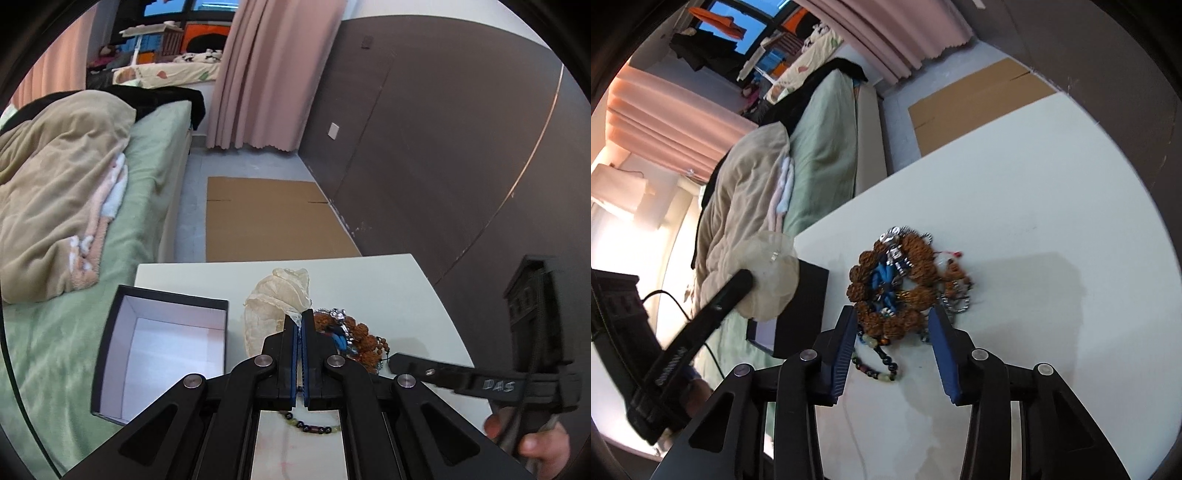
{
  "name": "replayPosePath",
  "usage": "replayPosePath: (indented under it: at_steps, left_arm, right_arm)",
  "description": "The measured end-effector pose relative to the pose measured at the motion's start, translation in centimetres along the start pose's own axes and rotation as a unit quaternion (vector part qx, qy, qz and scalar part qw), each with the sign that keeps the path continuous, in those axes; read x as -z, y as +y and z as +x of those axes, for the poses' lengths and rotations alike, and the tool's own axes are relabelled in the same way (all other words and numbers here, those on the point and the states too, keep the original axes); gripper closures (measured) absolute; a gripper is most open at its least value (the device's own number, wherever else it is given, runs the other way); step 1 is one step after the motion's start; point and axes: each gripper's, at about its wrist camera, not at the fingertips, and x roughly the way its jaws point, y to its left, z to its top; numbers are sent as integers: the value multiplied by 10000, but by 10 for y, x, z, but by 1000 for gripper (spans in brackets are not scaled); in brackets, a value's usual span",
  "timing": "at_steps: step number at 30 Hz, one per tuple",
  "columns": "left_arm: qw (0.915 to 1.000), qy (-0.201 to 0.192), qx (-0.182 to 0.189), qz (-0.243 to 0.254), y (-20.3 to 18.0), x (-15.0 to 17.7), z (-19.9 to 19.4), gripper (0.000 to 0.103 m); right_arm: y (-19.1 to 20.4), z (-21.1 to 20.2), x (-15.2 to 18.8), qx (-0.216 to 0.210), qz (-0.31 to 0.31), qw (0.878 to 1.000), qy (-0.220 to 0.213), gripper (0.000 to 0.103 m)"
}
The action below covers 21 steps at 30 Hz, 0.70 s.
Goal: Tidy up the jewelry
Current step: 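Lift the white flower with the left gripper while the right gripper grasps the brown bead bracelet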
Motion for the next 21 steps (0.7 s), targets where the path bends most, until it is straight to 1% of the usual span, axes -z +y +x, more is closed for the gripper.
replayPosePath:
  at_steps: [10,11,12,13,15,18,21]
  left_arm:
    - [9998,-94,16,-190,14,-2,-14,102]
    - [9998,-96,16,-198,15,-1,-16,102]
    - [9997,-99,6,-202,15,-1,-17,102]
    - [9997,-104,3,-204,16,-1,-18,102]
    - [9997,-119,2,-222,17,1,-22,102]
    - [9995,-151,-11,-267,20,4,-28,102]
    - [9993,-206,-20,-307,23,7,-36,102]
  right_arm:
    - [-2,44,-2,280,302,9985,349,61]
    - [-2,45,-2,305,295,9986,324,64]
    - [-2,46,-3,330,287,9986,286,74]
    - [-3,44,-3,329,297,9987,241,81]
    - [-4,38,-2,243,327,9991,101,81]
    - [1,23,0,132,185,9996,-151,81]
    - [10,3,2,-113,25,9989,-460,82]
